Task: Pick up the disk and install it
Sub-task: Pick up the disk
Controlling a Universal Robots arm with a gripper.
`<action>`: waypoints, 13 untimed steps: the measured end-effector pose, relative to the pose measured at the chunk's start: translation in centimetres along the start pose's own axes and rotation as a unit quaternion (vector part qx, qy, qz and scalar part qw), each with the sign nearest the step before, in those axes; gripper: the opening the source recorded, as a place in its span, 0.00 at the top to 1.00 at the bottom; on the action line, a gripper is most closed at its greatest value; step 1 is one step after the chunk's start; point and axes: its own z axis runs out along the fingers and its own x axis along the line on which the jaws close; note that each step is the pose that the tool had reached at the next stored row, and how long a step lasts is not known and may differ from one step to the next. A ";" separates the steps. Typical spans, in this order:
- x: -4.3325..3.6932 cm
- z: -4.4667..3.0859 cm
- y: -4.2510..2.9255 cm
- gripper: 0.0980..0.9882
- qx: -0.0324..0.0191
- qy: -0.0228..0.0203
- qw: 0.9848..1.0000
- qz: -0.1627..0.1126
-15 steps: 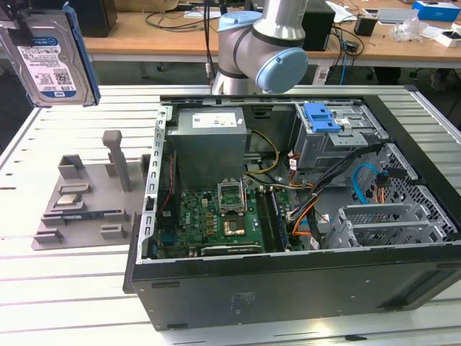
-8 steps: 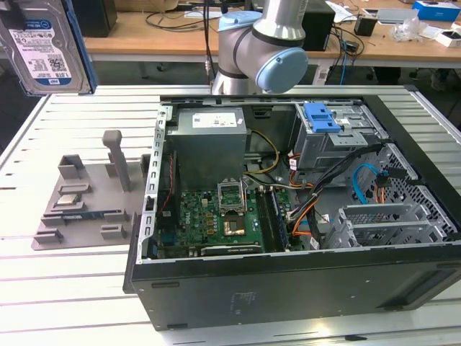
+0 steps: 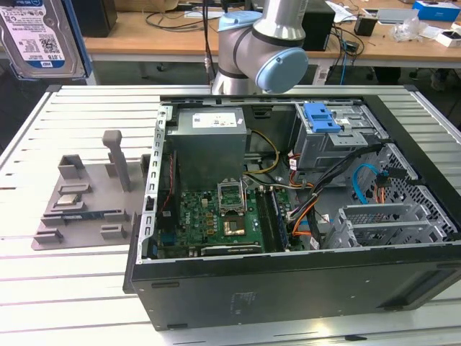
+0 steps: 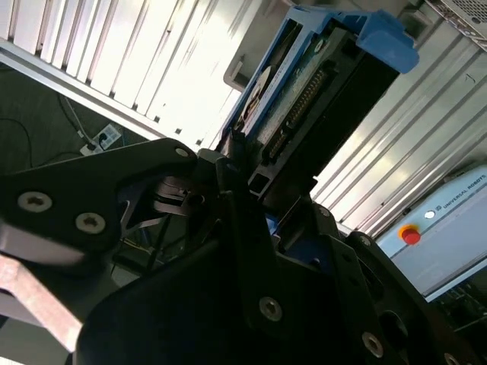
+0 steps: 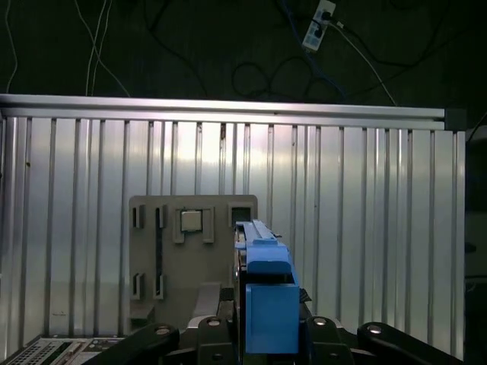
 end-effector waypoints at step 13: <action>0.12 -0.19 -4.39 0.70 0.000 0.000 1.000 0.000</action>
